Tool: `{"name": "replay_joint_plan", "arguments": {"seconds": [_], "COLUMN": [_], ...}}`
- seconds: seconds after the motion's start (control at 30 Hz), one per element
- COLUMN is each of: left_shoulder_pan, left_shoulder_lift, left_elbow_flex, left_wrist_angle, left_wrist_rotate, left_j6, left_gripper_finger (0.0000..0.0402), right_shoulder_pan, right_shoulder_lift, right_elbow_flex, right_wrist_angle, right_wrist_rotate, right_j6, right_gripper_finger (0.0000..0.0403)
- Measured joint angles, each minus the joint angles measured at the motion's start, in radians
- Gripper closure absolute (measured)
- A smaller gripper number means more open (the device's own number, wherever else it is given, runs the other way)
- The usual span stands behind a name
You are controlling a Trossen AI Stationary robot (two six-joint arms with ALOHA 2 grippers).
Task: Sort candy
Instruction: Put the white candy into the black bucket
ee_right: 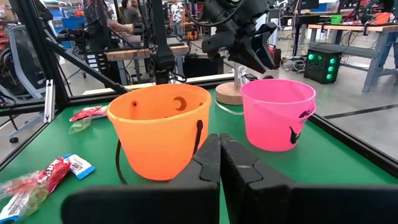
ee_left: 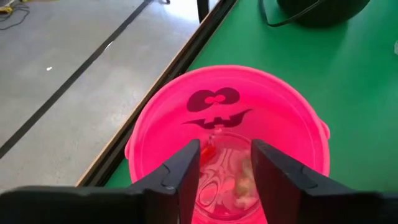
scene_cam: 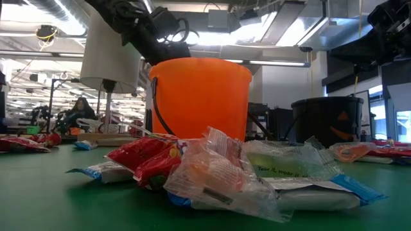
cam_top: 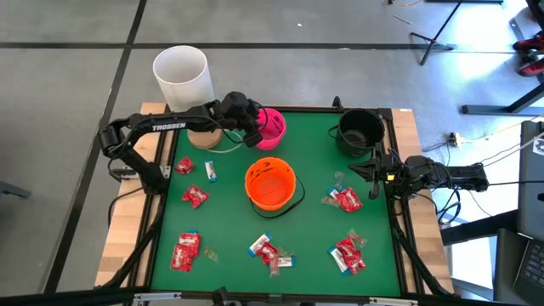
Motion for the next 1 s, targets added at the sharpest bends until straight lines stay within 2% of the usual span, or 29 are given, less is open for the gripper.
{"name": "replay_joint_plan", "arguments": {"seconds": [0.5, 0.77, 1.0], "left_shoulder_pan": [-0.060, -0.147, -0.193], "left_shoulder_lift": [-0.144, -0.240, -0.264], "left_elbow_flex": [0.000, 0.000, 0.000], "left_wrist_angle": [-0.028, -0.151, -0.221], "left_wrist_rotate": [-0.016, -0.156, -0.191], "left_j6": [0.019, 0.027, -0.002], "left_gripper_finger": [0.0260, 0.0260, 0.0260], "right_shoulder_pan": [0.000, 0.000, 0.000], "right_shoulder_lift": [0.000, 0.000, 0.000], "right_elbow_flex": [0.000, 0.000, 0.000], "right_wrist_angle": [-0.003, -0.004, -0.004], "right_wrist_rotate": [0.000, 0.000, 0.000], "right_j6": [0.000, 0.000, 0.000], "right_gripper_finger": [0.0402, 0.0402, 0.0402]}}
